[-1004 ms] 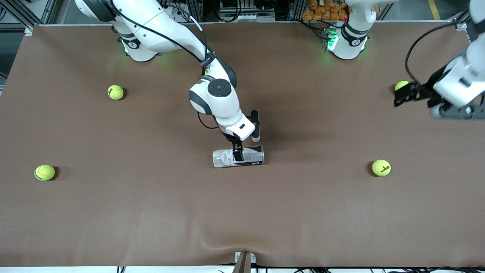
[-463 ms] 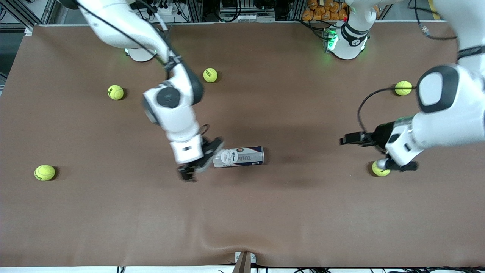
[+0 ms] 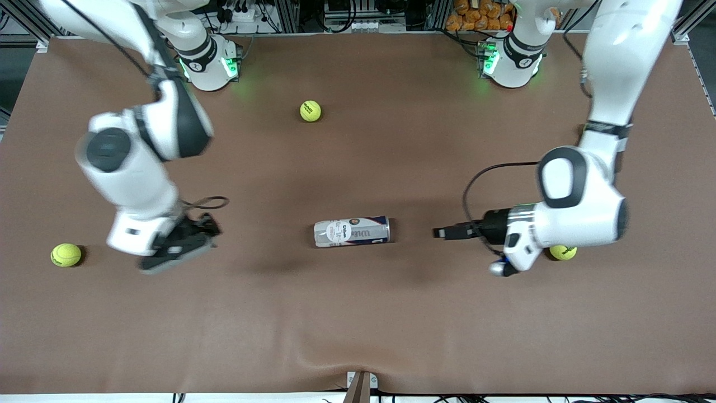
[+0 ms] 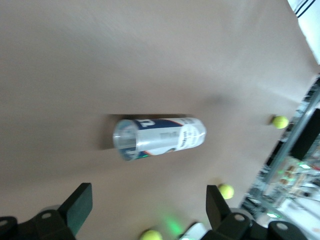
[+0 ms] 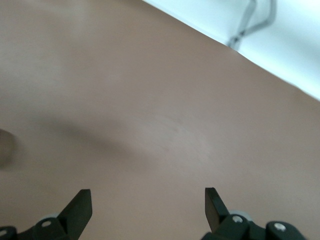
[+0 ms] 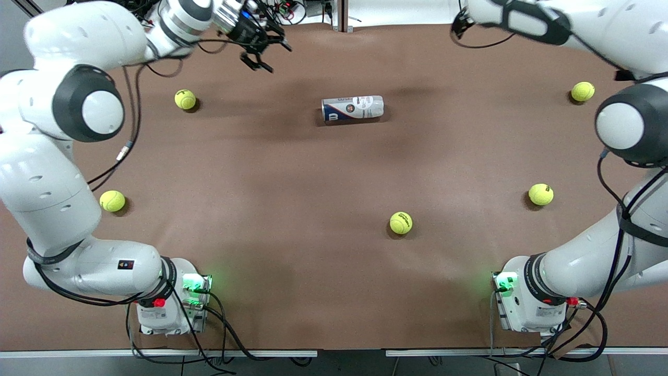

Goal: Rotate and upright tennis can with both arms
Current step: 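Grasp the can's lid end with the left gripper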

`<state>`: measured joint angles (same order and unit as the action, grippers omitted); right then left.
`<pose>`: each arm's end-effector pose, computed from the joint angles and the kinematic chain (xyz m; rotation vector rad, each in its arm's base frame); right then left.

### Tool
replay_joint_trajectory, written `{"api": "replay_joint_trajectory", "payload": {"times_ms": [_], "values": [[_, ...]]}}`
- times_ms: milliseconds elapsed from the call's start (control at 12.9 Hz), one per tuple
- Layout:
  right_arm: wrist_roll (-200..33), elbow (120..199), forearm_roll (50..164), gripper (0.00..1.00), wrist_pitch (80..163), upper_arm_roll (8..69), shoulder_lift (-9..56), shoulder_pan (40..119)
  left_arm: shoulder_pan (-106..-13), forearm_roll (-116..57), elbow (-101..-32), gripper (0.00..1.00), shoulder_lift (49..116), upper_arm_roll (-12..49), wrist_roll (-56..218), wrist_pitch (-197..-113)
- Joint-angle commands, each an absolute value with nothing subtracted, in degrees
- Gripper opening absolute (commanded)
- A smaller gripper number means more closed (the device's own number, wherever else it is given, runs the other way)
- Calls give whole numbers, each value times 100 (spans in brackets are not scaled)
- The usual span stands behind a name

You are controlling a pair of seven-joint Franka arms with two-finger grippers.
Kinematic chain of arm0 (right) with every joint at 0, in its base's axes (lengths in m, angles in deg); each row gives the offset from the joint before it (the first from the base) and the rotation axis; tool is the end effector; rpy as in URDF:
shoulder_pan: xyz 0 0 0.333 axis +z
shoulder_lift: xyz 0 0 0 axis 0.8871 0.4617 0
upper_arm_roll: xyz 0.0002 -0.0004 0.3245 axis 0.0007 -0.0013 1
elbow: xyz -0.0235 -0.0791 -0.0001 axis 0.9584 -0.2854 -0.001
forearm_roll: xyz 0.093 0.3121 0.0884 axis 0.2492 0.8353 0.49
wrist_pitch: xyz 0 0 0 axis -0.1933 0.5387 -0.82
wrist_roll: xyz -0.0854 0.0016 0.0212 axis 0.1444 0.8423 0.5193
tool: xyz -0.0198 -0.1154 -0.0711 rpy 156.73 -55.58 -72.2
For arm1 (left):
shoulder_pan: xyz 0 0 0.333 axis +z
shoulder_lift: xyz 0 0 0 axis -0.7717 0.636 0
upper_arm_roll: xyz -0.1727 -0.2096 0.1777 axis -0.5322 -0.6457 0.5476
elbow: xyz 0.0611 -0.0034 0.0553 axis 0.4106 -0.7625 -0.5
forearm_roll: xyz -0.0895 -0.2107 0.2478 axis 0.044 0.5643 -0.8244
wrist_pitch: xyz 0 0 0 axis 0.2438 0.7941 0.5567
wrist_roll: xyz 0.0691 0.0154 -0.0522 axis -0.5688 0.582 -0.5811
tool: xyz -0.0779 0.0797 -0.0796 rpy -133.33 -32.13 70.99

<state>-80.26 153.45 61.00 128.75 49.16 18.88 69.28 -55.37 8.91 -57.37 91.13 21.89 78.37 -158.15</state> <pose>0.6204 0.1125 0.4520 2.9507 0.6320 0.2928 0.6109 -0.2480 0.3307 2.2944 0.3722 -0.3561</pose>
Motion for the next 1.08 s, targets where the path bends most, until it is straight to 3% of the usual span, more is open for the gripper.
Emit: {"api": "replay_joint_trajectory", "payload": {"times_ms": [0,618,1004], "values": [[-8185,15599,6311,100,12414,5040,1338,6480,-5858,1834,-5820,100,9485,2193,7798,-16313],[-8537,15265,6812,100,10207,4953,222,5855,-5824,3956,-6532,100,9968,2193,10187,-16332],[-8932,15247,7145,100,9599,3829,-157,6522,-5877,4693,-6462,89,10425,2193,11347,-16332]]}}
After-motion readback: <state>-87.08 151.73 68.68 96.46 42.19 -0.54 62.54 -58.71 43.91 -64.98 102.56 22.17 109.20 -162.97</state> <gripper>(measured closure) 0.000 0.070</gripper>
